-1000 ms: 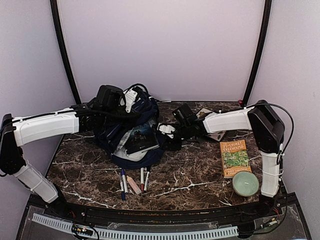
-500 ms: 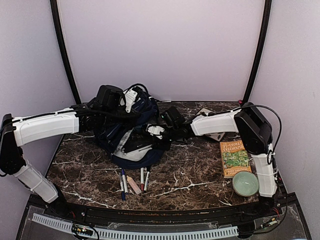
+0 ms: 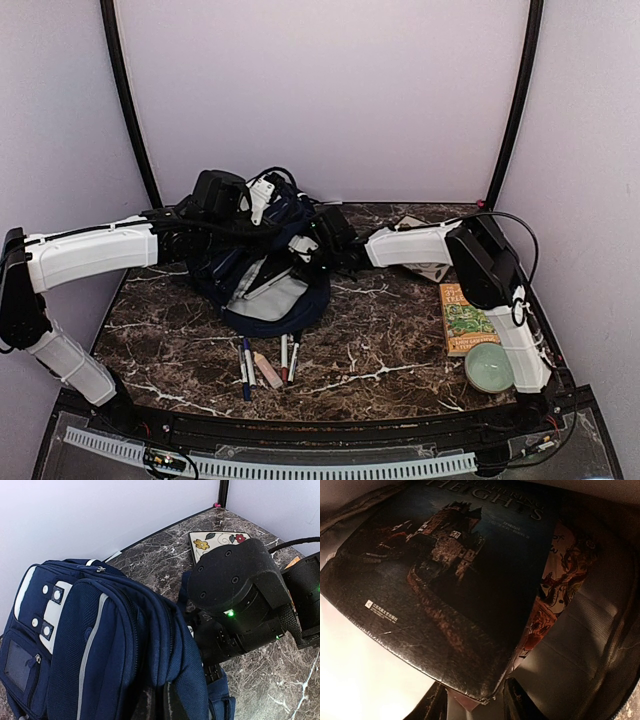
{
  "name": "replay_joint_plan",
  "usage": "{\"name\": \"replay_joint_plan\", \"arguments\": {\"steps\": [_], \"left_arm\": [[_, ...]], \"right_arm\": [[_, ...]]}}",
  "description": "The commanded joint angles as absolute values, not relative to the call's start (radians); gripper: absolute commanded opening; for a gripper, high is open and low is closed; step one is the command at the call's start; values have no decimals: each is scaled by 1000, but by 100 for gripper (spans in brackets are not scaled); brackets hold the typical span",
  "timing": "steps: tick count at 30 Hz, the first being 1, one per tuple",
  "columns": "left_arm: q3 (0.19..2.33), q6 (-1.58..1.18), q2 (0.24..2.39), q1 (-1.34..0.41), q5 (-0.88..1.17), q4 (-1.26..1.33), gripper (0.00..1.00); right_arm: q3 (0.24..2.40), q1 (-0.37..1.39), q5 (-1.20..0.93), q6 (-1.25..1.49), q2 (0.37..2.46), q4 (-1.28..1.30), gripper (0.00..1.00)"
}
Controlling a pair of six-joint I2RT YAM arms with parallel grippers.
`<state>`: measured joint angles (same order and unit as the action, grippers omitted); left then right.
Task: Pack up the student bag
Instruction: Adjust the book in the largest pocket of the bag, then move the book to the center of the board.
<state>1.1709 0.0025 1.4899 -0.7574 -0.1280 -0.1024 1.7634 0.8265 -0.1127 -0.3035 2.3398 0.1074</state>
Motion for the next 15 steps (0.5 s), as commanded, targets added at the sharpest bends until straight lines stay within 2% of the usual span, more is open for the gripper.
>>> {"name": "replay_joint_plan", "arguments": {"steps": [1,11,15], "left_arm": [[1178,-12,1404,-767,-109,-2,0],[1150,-8,1411,-763,-132,1,0],[1123,-13,1407,-754,-127,13,0]], "right_arm": [[1761,822,-132,-250,2326,64,40],[1415,810,-182,-314,2017,67,53],[1334,757,-212,-311,1892,186,55]]}}
